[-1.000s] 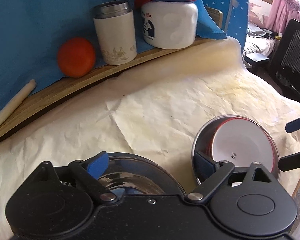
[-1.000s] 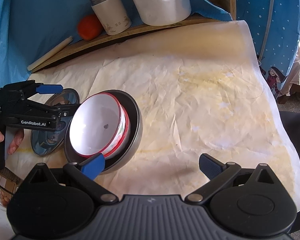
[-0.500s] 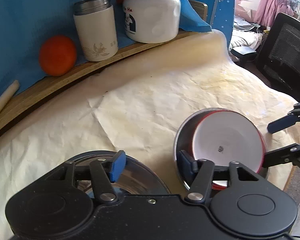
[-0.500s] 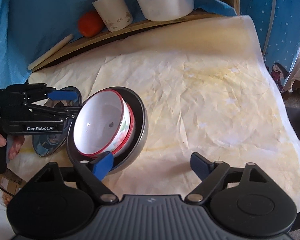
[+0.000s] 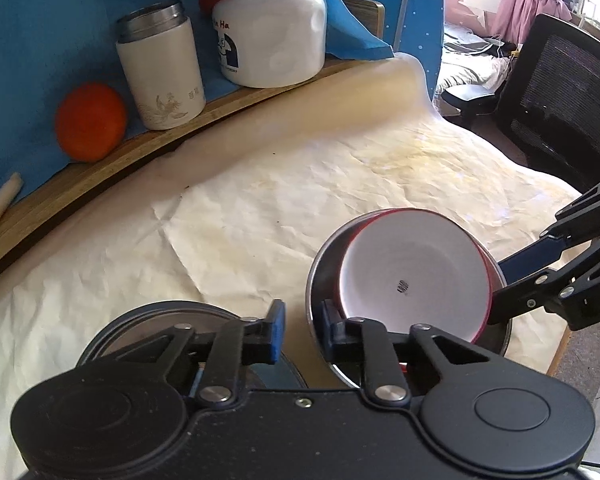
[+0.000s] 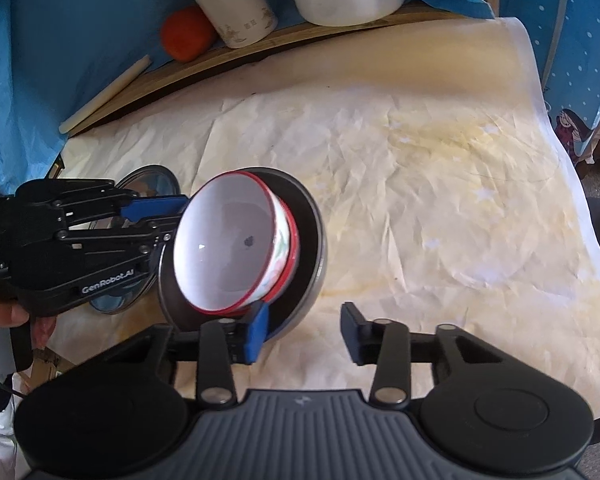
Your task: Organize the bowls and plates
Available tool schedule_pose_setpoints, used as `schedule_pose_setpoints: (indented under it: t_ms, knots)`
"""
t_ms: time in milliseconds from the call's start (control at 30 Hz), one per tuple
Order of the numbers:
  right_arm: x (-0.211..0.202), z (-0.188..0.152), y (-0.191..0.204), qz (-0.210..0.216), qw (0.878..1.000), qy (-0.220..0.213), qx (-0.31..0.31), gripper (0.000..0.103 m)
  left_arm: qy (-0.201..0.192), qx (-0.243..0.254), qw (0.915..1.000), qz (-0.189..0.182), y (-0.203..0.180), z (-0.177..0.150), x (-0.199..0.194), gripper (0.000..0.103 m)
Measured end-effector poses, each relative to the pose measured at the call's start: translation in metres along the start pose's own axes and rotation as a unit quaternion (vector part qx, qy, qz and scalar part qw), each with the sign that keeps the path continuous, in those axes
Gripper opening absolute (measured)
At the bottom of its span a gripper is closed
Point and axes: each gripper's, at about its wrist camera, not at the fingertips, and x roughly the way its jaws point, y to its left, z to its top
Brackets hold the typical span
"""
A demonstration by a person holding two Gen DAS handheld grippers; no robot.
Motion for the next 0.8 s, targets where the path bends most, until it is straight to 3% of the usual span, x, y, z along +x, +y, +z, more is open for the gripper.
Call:
schedule_pose_setpoints:
  t_ms: [133, 400, 800]
  knots:
    - [0.0004, 0.003, 0.0061, -0.002, 1.0, 0.005, -0.005, 0.027, -0.002, -0.006, 1.0, -0.004, 0.0008, -0.0013, -0.0001, 0.015]
    - [0.0023, 0.0044, 0.0076, -0.012, 1.0, 0.01, -0.006, 0.023, -0.004, -0.031, 0.9994, -0.016, 0.0028, -0.0047, -0.0005, 0.006]
    - [0.0053, 0.0104, 0.0077, -0.03, 0.999, 0.004, -0.024, 0.018, -0.004, -0.037, 0.9993, 0.003, -0.0037, -0.0071, -0.0027, 0.008]
